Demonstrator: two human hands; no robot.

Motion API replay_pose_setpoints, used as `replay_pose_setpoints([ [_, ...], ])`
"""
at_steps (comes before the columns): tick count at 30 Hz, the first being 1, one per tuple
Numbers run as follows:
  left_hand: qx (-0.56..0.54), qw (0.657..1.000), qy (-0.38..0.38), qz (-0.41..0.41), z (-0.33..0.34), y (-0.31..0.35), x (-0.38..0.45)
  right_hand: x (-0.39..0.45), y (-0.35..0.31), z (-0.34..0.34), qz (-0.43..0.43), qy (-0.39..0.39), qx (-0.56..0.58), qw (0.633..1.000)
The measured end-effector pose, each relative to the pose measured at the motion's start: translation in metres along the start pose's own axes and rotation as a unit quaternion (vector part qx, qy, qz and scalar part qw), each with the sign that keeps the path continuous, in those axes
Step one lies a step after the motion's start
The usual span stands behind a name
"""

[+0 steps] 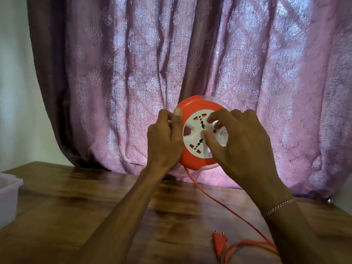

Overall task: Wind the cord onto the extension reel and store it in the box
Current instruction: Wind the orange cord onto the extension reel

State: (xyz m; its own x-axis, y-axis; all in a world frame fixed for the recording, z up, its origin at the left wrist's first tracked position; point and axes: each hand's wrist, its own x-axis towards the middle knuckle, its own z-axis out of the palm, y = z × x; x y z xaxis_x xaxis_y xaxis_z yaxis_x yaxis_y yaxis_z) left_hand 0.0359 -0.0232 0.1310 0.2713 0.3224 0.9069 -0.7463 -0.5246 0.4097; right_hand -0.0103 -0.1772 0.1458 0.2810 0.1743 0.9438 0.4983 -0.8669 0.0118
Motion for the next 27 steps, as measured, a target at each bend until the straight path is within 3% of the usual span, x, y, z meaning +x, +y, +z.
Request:
replay_pose_setpoints([
  [5,0.005,1.000,0.011,-0.001,0.000,-0.004,0.001,-0.004,0.000,-0.003,-0.062,-0.144,-0.051,0.986],
  [7,0.005,1.000,0.008,0.001,0.001,-0.003,0.001,-0.004,-0.004,0.001,-0.057,-0.162,-0.068,0.983],
  [15,0.005,1.000,-0.005,0.008,0.001,-0.003,0.000,-0.007,-0.002,0.007,-0.047,-0.089,-0.082,0.992],
  [22,0.009,1.000,0.001,0.007,0.002,0.001,-0.002,-0.005,-0.009,0.014,0.125,-0.004,-0.018,0.992],
  [27,0.005,1.000,-0.003,0.007,0.002,0.001,-0.002,-0.006,-0.009,0.011,0.114,0.026,-0.046,0.992],
])
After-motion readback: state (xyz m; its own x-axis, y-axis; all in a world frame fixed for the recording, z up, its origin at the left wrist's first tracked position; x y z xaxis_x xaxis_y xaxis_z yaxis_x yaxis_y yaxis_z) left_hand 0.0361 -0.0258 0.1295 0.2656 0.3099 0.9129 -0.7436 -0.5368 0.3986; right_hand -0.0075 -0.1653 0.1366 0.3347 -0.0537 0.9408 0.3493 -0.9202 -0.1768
